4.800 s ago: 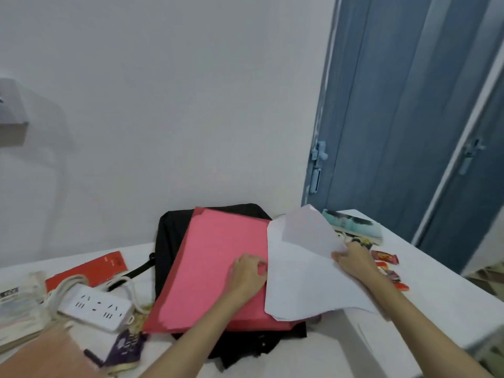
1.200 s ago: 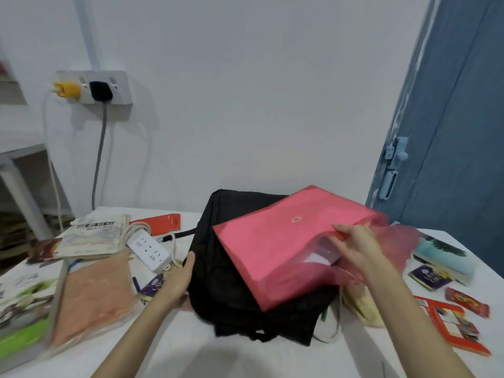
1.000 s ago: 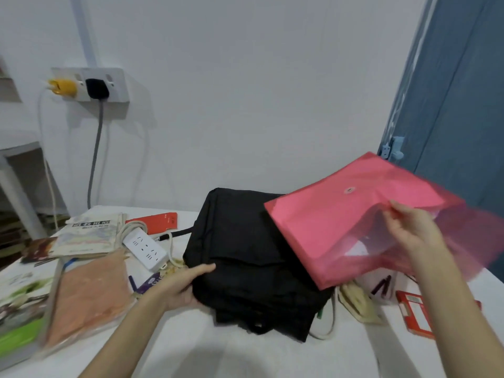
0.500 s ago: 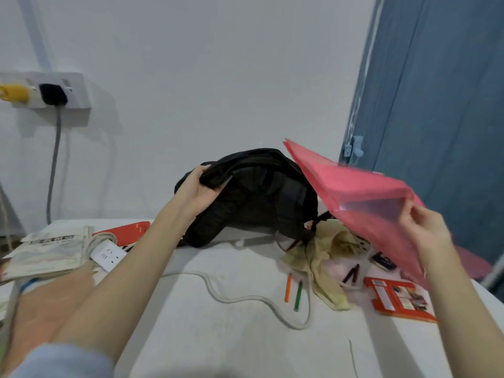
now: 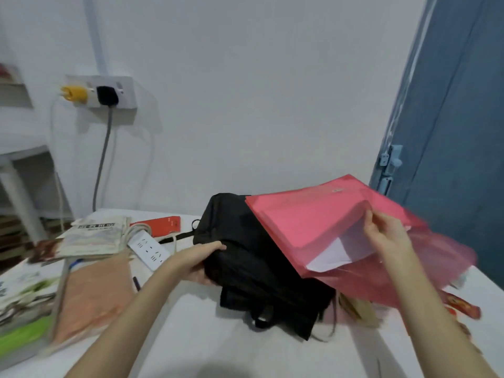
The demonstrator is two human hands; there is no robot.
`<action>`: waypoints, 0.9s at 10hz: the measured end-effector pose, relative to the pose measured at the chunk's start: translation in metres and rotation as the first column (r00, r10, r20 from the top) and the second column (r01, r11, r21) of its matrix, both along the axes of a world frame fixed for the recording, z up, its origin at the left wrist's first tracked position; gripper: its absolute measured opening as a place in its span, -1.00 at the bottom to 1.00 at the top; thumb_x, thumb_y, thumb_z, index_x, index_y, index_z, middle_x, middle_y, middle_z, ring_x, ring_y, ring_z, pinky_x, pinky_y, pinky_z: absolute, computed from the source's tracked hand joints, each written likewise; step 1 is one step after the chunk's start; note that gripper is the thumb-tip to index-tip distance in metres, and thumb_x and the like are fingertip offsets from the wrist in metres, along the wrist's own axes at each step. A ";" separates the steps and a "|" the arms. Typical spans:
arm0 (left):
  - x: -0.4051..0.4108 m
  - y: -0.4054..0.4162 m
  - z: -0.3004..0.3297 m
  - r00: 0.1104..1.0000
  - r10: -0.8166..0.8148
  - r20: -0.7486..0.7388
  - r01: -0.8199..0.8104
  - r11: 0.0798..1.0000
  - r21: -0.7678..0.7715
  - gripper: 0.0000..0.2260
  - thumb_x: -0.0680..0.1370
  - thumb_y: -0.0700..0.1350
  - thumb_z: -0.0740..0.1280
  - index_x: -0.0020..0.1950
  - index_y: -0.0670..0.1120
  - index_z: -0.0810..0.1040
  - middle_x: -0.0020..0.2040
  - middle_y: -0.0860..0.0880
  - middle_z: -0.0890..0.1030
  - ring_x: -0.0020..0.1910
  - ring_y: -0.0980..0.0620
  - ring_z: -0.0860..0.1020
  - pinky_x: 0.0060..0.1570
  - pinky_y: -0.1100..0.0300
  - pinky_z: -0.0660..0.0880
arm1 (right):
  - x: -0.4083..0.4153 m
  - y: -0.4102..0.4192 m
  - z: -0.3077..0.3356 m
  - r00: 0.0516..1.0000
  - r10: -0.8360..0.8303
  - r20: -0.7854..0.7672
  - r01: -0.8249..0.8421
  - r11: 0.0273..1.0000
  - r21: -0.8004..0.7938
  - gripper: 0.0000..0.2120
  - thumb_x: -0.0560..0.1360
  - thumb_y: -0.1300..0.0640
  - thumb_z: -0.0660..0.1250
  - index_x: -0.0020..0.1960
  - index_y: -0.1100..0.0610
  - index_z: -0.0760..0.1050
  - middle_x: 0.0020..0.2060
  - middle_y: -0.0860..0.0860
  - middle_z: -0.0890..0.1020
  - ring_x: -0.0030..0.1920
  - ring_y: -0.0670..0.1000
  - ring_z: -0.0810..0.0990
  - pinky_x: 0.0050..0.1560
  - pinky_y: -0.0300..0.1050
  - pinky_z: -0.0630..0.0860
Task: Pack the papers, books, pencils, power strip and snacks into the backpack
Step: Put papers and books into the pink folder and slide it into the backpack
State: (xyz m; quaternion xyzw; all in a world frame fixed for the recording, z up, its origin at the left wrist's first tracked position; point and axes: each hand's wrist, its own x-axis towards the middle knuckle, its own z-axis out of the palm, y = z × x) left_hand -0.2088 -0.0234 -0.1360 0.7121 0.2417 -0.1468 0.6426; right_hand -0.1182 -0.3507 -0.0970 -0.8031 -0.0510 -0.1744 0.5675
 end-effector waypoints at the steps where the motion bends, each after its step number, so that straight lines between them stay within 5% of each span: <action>1: -0.016 0.008 -0.004 0.995 0.005 -0.099 0.062 0.757 0.651 -0.45 0.59 0.24 -0.04 0.14 -0.23 0.41 -0.03 -0.25 0.63 -0.25 -0.16 0.62 -0.31 0.17 0.50 | -0.012 0.031 -0.007 0.970 0.206 -0.131 -0.168 0.953 0.252 -0.71 0.57 0.24 0.22 0.20 0.41 0.49 -0.07 0.06 0.58 -0.14 -0.11 0.52 -0.19 -0.46 0.36; 2: -0.017 0.013 -0.006 0.991 0.054 0.125 -0.135 0.504 0.853 -0.53 0.62 0.13 0.01 0.26 -0.23 0.37 0.18 -0.23 0.52 0.14 -0.22 0.51 0.08 0.01 0.43 | -0.015 0.058 -0.010 0.845 0.502 -0.186 -0.252 0.679 0.689 -0.56 -0.09 0.46 0.64 -0.25 0.46 0.59 -0.40 0.07 0.63 -0.47 -0.16 0.61 -0.47 -0.39 0.48; 3: -0.019 0.009 -0.008 0.878 -0.136 0.459 -0.376 0.398 0.837 -0.67 0.59 -0.14 0.14 0.34 -0.18 0.35 0.30 -0.20 0.41 0.26 -0.23 0.36 0.21 -0.07 0.32 | -0.017 0.076 -0.029 0.746 0.649 -0.147 -0.148 0.377 0.914 -0.47 -0.32 0.46 0.63 -0.36 0.36 0.61 -0.42 0.16 0.66 -0.44 0.01 0.66 -0.49 -0.21 0.56; 4: -0.022 -0.014 -0.014 0.748 -0.482 0.456 -0.208 0.483 0.850 -0.53 0.48 0.02 0.09 0.36 -0.04 0.41 0.47 -0.08 0.25 0.46 -0.10 0.17 0.41 0.00 0.11 | -0.023 0.064 -0.036 0.720 0.636 -0.279 -0.036 0.436 0.899 -0.96 0.47 0.40 0.29 -0.10 0.32 0.49 -0.33 0.16 0.66 -0.30 0.05 0.68 -0.36 -0.12 0.62; 5: -0.013 -0.043 -0.028 0.705 -0.659 0.262 0.120 0.475 0.872 -0.46 0.46 0.26 0.04 0.38 0.11 0.37 0.53 0.05 0.08 0.52 0.04 -0.01 0.46 0.04 0.00 | -0.028 0.041 -0.039 0.718 0.596 -0.360 -0.068 0.574 0.816 -0.83 0.56 0.29 0.20 0.12 0.33 0.43 -0.05 0.19 0.59 0.02 0.14 0.60 -0.16 -0.04 0.65; 6: -0.005 -0.067 -0.044 0.707 -0.695 0.130 0.208 0.380 0.901 -0.59 0.60 0.12 0.12 0.45 0.13 0.26 0.54 0.06 0.05 0.52 0.07 -0.01 0.48 0.01 -0.04 | -0.047 0.019 -0.044 0.785 0.466 -0.408 -0.147 0.780 0.609 -0.77 0.55 0.29 0.23 0.18 0.37 0.42 0.13 0.25 0.56 0.06 0.12 0.61 -0.01 -0.13 0.62; 7: -0.010 -0.087 -0.048 0.665 -0.733 0.141 0.189 0.348 0.918 -0.58 0.60 0.12 0.12 0.45 0.08 0.26 0.54 0.06 0.10 0.51 0.08 0.04 0.48 0.08 -0.03 | -0.077 0.004 -0.053 0.955 0.152 -0.254 -0.081 0.959 0.271 -0.78 0.51 0.37 0.27 0.12 0.25 0.54 0.08 0.19 0.62 -0.12 -0.05 0.65 -0.18 -0.33 0.57; 8: -0.020 -0.113 -0.041 0.562 -0.784 0.263 0.312 0.496 0.811 -0.52 0.53 0.31 0.07 0.41 0.19 0.31 0.51 0.14 0.17 0.49 0.15 0.07 0.48 0.05 0.03 | -0.106 -0.005 -0.067 0.993 -0.116 0.027 0.115 0.993 0.021 -0.62 0.40 0.44 0.21 0.04 0.06 0.55 0.15 0.00 0.54 0.18 -0.06 0.47 0.14 -0.21 0.43; 9: -0.024 -0.138 -0.028 0.513 -0.814 0.274 0.417 0.515 0.749 -0.33 0.40 0.45 0.04 0.43 0.19 0.26 0.50 0.18 0.18 0.48 0.18 0.10 0.47 0.00 0.08 | -0.112 -0.009 -0.088 0.989 -0.146 0.015 0.147 0.988 -0.055 -0.50 0.41 0.43 0.26 0.21 -0.04 0.45 0.33 -0.04 0.37 0.33 -0.06 0.30 0.32 -0.06 0.27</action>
